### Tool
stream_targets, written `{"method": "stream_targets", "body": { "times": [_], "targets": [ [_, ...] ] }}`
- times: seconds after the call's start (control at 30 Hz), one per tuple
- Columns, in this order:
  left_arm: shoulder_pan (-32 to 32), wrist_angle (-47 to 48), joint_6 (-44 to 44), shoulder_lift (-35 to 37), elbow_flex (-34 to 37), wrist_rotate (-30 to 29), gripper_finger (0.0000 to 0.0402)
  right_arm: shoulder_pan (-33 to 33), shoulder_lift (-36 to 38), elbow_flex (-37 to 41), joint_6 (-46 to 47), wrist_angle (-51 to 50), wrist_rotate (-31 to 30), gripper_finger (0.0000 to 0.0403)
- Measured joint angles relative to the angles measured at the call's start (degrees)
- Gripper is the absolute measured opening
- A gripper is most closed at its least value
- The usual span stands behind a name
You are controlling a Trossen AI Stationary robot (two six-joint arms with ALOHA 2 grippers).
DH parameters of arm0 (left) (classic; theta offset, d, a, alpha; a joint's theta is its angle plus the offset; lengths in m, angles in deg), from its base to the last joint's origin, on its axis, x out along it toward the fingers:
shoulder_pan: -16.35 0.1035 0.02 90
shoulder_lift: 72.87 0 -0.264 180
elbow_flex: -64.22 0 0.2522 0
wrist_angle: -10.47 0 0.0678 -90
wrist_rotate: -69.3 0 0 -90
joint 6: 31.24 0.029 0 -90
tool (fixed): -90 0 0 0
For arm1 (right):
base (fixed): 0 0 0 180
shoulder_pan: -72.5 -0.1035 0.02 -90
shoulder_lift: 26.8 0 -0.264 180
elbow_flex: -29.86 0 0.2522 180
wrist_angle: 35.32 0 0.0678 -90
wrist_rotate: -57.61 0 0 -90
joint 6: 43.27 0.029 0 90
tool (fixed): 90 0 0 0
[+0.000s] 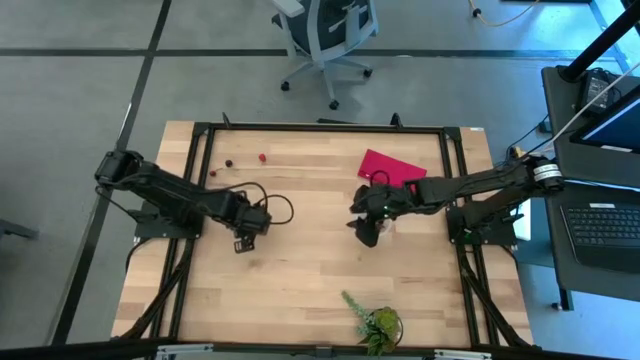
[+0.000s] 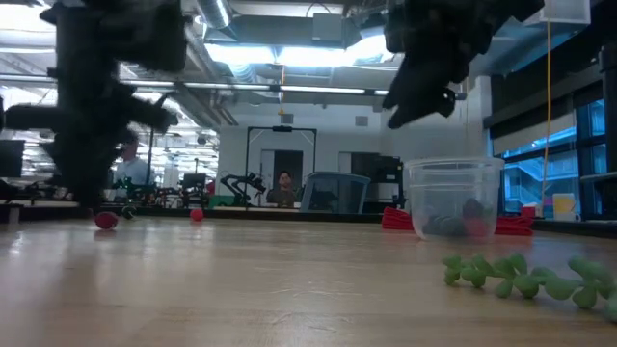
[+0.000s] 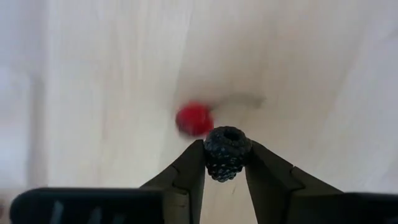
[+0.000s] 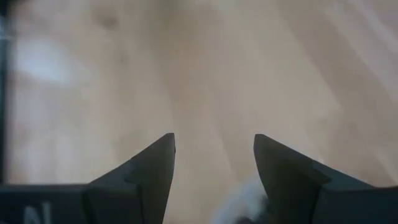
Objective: Pick and placing Produce into tupperware
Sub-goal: Put the blackberry into the transparent container
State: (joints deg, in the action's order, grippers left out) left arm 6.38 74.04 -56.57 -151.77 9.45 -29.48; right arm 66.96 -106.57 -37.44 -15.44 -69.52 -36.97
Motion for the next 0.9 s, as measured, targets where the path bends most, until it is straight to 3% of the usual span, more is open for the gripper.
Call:
{"method": "stream_targets", "body": {
  "times": [0.2,0.67,0.9],
  "targets": [
    [-4.4,-0.1,1.5,0.3,-5.2,-4.9,0.0083,-0.1,-0.4,0.0,-4.2,8.9,6.6,0.0220],
    [-16.5,-14.5,3.5,6.8,-5.9,-28.4,0.0084,0.2,-1.3,0.4,-10.5,15.0,6.8,0.0220],
    [-19.4,-24.7,13.6,6.6,-6.0,-38.1,0.0091,0.4,-6.7,0.4,-9.0,26.3,13.5,0.0220]
  ]
}}
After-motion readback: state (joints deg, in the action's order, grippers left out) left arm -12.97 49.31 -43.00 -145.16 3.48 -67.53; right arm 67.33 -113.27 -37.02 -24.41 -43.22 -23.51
